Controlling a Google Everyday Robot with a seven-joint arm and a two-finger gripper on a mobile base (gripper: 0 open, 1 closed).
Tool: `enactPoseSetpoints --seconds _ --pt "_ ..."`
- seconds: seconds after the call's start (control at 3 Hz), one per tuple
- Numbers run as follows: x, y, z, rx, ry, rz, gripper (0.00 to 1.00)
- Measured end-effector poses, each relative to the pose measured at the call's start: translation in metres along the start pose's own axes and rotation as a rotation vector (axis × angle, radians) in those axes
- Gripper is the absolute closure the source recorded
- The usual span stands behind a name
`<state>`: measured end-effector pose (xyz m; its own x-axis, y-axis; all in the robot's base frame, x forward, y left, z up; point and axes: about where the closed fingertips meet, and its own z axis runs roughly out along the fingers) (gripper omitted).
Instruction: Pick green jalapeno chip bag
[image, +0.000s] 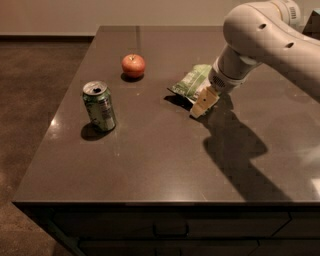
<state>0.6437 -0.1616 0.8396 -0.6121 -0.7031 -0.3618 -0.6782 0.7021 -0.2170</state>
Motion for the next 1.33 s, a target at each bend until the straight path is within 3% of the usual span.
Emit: enactPoseSetpoints --seconds 0.33,0.67,1.0,1.33 --pt "-0.014 0.005 -0.013 -0.063 -0.077 0.006 0.49" --pt "-0.02 0.008 -0.021 -0.089 -0.105 0.008 0.71" --pt "-0.031 0.013 -0.047 -0.112 -0.151 -0.011 0.99" --pt "-0.039 0.014 -0.08 -0.094 -0.207 -0.031 1.0"
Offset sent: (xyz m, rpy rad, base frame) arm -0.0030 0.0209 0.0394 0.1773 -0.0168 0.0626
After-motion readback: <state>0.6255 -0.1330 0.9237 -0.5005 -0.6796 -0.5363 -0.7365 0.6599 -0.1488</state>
